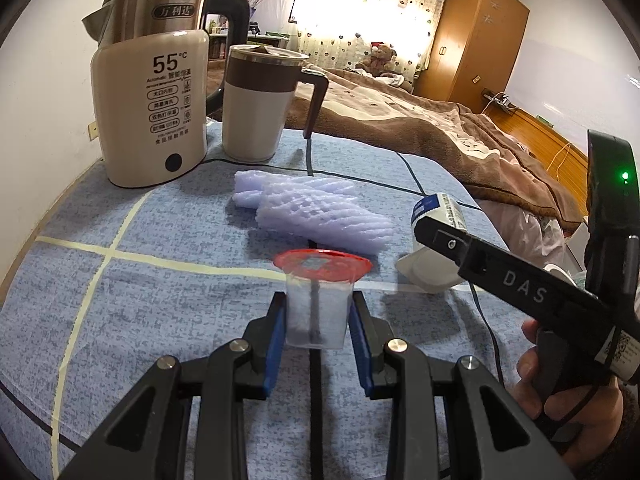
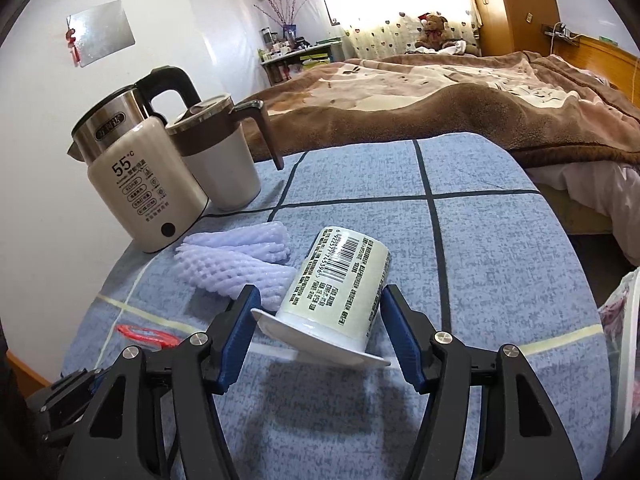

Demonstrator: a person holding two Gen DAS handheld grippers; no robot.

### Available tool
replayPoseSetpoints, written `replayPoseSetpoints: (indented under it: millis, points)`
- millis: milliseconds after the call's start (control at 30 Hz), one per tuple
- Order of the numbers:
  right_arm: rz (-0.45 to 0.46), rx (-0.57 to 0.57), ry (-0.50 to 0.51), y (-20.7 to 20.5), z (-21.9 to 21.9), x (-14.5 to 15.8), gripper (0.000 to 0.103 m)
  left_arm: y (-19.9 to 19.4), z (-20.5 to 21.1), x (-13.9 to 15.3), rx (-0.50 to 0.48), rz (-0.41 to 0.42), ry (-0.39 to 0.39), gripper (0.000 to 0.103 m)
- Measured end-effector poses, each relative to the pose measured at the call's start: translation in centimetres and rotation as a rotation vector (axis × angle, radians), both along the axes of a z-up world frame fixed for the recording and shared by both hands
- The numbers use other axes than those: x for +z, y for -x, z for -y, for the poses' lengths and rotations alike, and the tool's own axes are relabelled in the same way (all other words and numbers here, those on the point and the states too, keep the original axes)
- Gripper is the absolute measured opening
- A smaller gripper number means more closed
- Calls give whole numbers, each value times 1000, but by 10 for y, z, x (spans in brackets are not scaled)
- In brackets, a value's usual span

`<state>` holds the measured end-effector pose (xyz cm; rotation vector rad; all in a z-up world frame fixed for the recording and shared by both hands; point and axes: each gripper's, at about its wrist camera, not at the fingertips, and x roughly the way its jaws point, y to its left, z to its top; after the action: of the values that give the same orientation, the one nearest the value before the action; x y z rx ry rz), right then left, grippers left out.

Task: Collect trash
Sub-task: 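Carry the yogurt cup and plastic cup over the bin with both tools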

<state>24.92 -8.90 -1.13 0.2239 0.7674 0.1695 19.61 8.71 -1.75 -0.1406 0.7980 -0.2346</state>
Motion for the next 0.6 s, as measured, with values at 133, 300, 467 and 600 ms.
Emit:
replayPoseSetpoints:
  millis: [133, 300, 467, 600]
  points:
    - [16, -6, -4, 9, 7, 6, 62, 3, 5, 4, -9, 7, -1, 32]
    - [27, -11, -15, 22, 21, 12, 62, 7, 15, 7, -22, 13, -3, 32]
    - [38, -22, -39, 35, 36, 18, 62, 14, 29, 12, -45, 24, -15, 32]
    - [48, -33, -42, 47, 50, 23, 62, 17, 43, 17, -68, 30, -22, 32]
